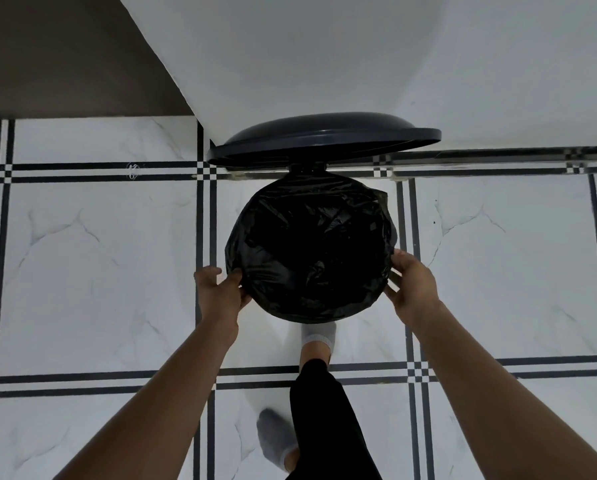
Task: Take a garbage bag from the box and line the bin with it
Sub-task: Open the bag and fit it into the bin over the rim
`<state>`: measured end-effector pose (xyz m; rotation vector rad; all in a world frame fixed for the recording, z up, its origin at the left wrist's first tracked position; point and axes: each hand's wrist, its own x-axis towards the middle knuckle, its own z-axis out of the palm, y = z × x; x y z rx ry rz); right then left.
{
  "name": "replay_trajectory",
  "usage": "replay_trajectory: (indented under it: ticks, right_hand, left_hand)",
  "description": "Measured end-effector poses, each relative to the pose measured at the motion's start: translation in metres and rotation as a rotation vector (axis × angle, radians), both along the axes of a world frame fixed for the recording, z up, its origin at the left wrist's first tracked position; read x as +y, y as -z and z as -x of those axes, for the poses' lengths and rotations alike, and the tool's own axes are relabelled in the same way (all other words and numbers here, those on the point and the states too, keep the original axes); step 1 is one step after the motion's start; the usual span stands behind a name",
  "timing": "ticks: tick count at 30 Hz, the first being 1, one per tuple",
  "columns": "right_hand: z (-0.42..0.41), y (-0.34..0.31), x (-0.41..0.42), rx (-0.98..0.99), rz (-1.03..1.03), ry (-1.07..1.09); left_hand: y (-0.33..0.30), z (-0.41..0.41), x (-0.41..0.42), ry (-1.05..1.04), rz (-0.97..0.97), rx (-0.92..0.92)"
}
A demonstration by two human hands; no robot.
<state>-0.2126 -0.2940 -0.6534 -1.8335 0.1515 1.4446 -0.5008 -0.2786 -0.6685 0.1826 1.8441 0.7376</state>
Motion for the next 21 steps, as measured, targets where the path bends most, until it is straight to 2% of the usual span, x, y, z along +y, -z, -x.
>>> replay_trajectory:
  ticks: [2, 5, 6, 8, 10, 12, 14, 16, 18, 21]
  right_hand:
    - [0.000, -0.001, 0.007, -0.175, -0.038, -0.057]
    - [0.001, -0.007, 0.021, -0.654, -0.053, -0.384]
    - [0.002, -0.010, 0.027, -0.748, -0.069, -0.470]
    - [0.003, -0.015, 0.038, -0.797, -0.068, -0.574]
    - [0.002, -0.015, 0.047, -0.859, -0.010, -0.695]
    - [0.004, -0.012, 0.053, -1.009, 0.009, -0.855]
    - [0.007, -0.008, 0.061, -1.135, -0.078, -0.944]
    - [0.008, 0.000, 0.074, -1.181, -0.216, -1.005]
    - [0.007, 0.009, 0.089, -1.138, -0.290, -1.051]
    - [0.003, 0.013, 0.111, -0.928, -0.289, -0.936]
  left_hand:
    - [-0.002, 0.001, 0.006, 0.127, -0.103, 0.063]
    - [0.001, 0.008, 0.026, 0.373, -0.166, 0.263]
    - [0.002, 0.009, 0.034, 0.440, -0.154, 0.303]
    - [0.000, 0.005, 0.049, 0.573, -0.122, 0.402]
    - [-0.006, -0.001, 0.059, 0.727, -0.127, 0.619]
    - [-0.012, -0.006, 0.068, 0.803, -0.271, 0.730]
    - [-0.013, -0.009, 0.080, 0.937, -0.474, 0.770]
    - [-0.008, -0.009, 0.095, 1.112, -0.595, 0.804]
    - [-0.003, -0.009, 0.111, 1.217, -0.641, 0.788]
    - [0.004, -0.009, 0.130, 1.106, -0.632, 0.681]
